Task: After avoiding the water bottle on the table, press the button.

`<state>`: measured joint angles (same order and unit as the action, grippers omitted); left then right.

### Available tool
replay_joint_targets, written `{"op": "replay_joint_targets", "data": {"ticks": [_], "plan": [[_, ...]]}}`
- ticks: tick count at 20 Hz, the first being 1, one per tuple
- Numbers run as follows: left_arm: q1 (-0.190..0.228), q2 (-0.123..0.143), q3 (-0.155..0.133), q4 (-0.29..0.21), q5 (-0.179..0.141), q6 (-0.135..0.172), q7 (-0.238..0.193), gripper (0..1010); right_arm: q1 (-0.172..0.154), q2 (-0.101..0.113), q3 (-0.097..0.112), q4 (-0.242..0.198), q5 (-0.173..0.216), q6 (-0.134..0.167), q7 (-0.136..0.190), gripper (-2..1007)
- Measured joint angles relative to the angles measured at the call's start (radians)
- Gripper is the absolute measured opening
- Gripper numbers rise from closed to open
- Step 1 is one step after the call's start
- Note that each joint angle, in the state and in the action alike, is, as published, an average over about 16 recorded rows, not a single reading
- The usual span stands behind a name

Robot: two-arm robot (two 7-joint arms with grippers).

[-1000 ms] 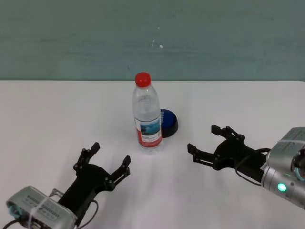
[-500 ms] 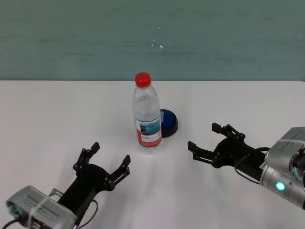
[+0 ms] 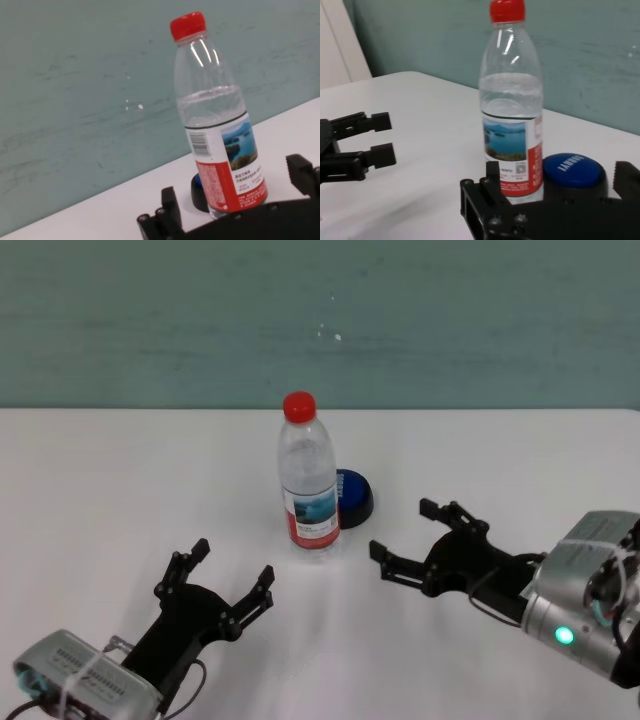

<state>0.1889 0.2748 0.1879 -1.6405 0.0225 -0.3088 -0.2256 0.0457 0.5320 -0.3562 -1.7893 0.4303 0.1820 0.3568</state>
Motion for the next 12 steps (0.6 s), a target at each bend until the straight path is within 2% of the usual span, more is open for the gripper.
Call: {"op": "replay_joint_targets", "data": {"ticks": [6, 12], "plan": [[0.000, 0.000, 0.000, 0.000, 0.000, 0.000, 0.000, 1000, 0.001, -0.021, -0.006, 0.005, -0.010, -0.037, 0.014, 1003], [0.000, 0.000, 0.000, 0.000, 0.000, 0.000, 0.000, 1000, -0.024, -0.026, 0.014, -0.009, -0.002, -0.073, 0.016, 1003]]}}
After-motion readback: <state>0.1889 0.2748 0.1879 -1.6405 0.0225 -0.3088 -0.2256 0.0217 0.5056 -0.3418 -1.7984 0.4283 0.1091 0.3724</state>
